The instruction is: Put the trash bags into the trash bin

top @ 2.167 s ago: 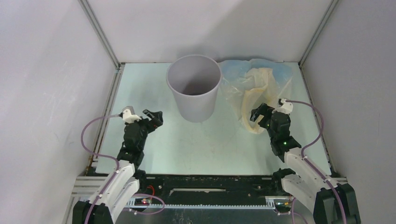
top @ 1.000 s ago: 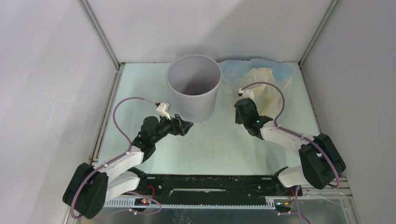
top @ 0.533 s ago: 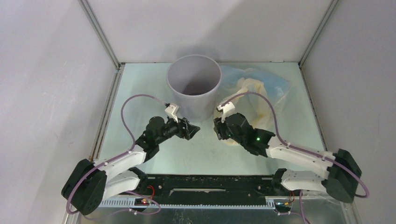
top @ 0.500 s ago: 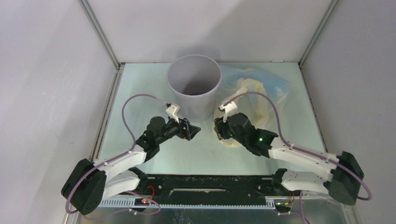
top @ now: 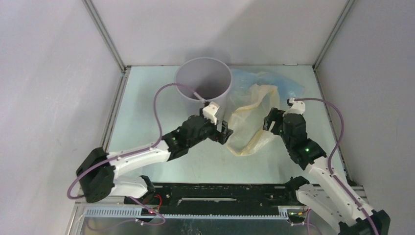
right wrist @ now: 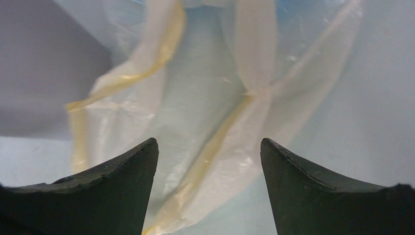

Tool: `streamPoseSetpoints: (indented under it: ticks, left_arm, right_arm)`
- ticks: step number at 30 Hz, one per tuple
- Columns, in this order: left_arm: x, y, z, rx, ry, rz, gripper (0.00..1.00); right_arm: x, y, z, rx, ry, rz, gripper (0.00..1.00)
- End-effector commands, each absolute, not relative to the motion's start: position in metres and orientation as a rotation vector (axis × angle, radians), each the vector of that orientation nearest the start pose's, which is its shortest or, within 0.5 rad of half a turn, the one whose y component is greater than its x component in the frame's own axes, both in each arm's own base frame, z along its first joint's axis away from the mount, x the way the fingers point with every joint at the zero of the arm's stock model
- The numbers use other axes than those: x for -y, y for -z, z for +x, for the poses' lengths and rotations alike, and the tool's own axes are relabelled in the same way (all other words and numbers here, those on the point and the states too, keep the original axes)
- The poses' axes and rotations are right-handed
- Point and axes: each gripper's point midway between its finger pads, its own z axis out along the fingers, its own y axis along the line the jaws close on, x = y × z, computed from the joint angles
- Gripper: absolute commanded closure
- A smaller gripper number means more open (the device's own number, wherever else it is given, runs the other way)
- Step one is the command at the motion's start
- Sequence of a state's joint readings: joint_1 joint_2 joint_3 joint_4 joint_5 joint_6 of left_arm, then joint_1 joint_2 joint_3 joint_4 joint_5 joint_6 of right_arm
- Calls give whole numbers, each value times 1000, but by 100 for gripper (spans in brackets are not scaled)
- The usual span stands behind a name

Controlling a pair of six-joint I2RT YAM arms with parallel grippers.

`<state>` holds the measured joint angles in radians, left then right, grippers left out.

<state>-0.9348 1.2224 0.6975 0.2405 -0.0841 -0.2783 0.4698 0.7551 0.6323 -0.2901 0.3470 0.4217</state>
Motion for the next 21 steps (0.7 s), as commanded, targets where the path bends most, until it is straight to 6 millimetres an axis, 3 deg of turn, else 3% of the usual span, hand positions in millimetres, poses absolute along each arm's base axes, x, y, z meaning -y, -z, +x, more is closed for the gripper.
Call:
streamPoseSetpoints:
  ticks: [1, 6, 15, 21]
  left_arm:
    - [330, -178, 271, -1908, 558, 538, 9]
    - [358, -175, 295, -1952, 440, 569, 11]
    - [373, -149, 343, -2023, 146, 532, 16]
    - [375, -148, 366, -2014, 37, 516, 34]
  right_arm:
    - [-76, -165, 282, -2035, -271, 318, 21]
    - [-63, -141, 295, -2110, -260, 377, 24]
    - [-61, -118, 312, -2163, -277, 417, 25]
    - [-58, -103, 322, -2180, -256, 448, 31]
